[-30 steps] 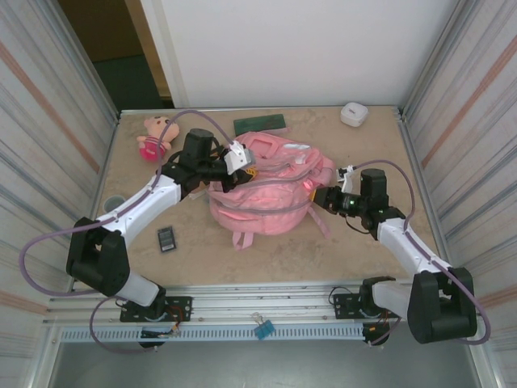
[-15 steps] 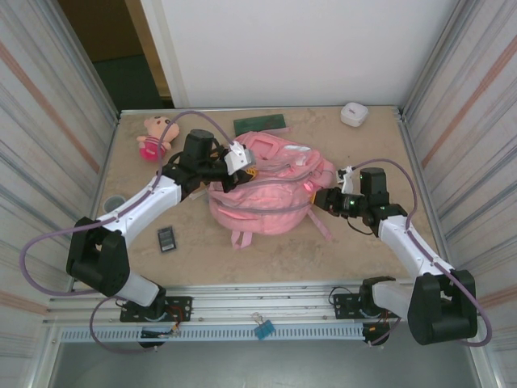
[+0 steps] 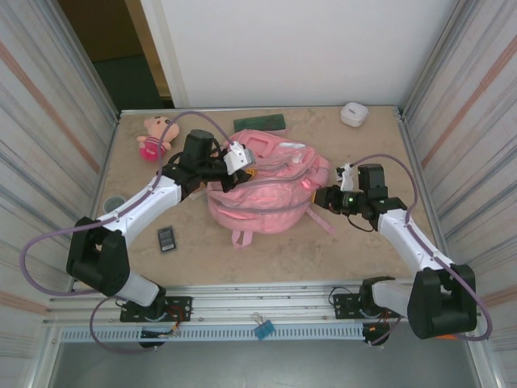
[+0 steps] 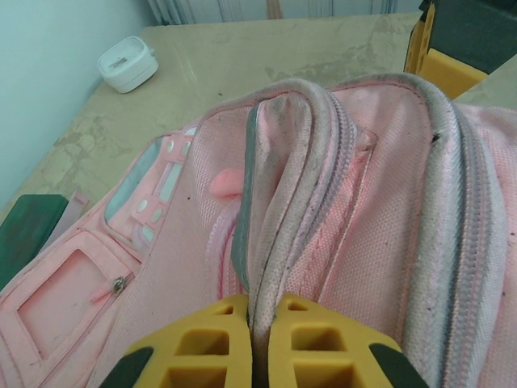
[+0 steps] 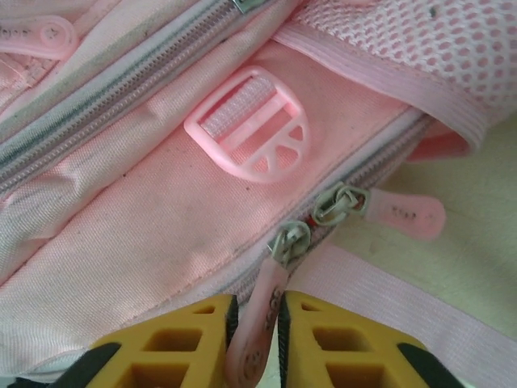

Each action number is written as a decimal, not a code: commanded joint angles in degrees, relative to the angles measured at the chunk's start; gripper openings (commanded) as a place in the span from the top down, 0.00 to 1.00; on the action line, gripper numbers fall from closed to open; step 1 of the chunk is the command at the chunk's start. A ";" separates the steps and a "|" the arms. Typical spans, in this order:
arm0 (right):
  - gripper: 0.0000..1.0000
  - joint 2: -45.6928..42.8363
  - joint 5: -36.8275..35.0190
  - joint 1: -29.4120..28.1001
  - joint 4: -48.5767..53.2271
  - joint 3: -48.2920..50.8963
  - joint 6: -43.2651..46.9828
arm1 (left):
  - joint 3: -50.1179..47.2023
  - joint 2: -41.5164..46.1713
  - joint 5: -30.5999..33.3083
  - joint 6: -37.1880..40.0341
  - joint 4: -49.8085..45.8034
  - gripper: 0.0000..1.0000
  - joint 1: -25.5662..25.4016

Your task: Pack the student bag

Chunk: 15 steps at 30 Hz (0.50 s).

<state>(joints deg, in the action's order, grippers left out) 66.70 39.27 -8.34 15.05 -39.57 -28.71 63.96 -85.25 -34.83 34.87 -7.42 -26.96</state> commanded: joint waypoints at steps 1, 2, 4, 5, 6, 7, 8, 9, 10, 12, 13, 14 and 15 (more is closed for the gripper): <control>0.89 2.13 0.54 -0.36 0.42 -1.90 1.74 | 0.11 2.54 -0.69 0.49 3.47 1.00 0.84; 0.90 2.64 0.69 -0.37 -0.06 -1.97 1.65 | 0.17 2.54 -0.68 0.42 3.47 1.00 0.79; 0.91 3.08 0.66 -0.41 -0.31 -2.12 1.77 | 0.21 2.45 -0.27 0.37 3.33 1.00 0.86; 0.93 3.18 0.47 -0.30 -0.18 -2.25 2.03 | 0.20 2.41 -0.15 0.45 3.25 1.00 0.86; 0.93 3.16 0.25 -0.34 0.02 -2.26 2.21 | 0.24 2.46 -0.23 0.46 3.14 1.00 0.86; 0.91 3.26 -0.05 -0.04 0.14 -2.27 2.47 | 0.22 2.57 -0.45 0.62 3.09 1.00 1.03; 0.87 3.32 -0.11 0.29 0.09 -2.18 2.65 | 0.11 2.70 -0.71 0.66 3.03 1.00 1.00; 0.86 3.49 0.04 0.82 -0.04 -2.11 2.61 | 0.09 2.85 -0.89 0.72 3.12 1.00 1.03; 0.86 3.78 1.11 1.54 -0.66 -1.84 2.46 | -0.09 2.97 -1.18 0.65 3.20 1.00 1.06; 0.93 4.26 3.72 2.86 -2.92 -1.32 1.49 | -0.28 3.16 -1.49 0.72 3.40 1.00 1.16; 0.97 4.40 4.55 3.33 -4.00 -1.06 0.96 | -0.31 3.12 -1.49 0.68 3.39 1.00 1.15; 1.00 4.36 4.76 3.38 -4.41 -1.12 0.74 | -0.31 3.15 -1.32 0.64 3.38 1.00 1.12; 1.00 4.36 4.70 3.25 -4.46 -1.36 0.78 | -0.29 3.01 -1.01 0.40 3.45 1.00 1.14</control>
<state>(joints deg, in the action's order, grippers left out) 70.78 41.69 -5.52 13.23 -39.81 -27.94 63.66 -85.25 -34.83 35.31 -7.44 -26.68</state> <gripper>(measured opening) 0.074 0.071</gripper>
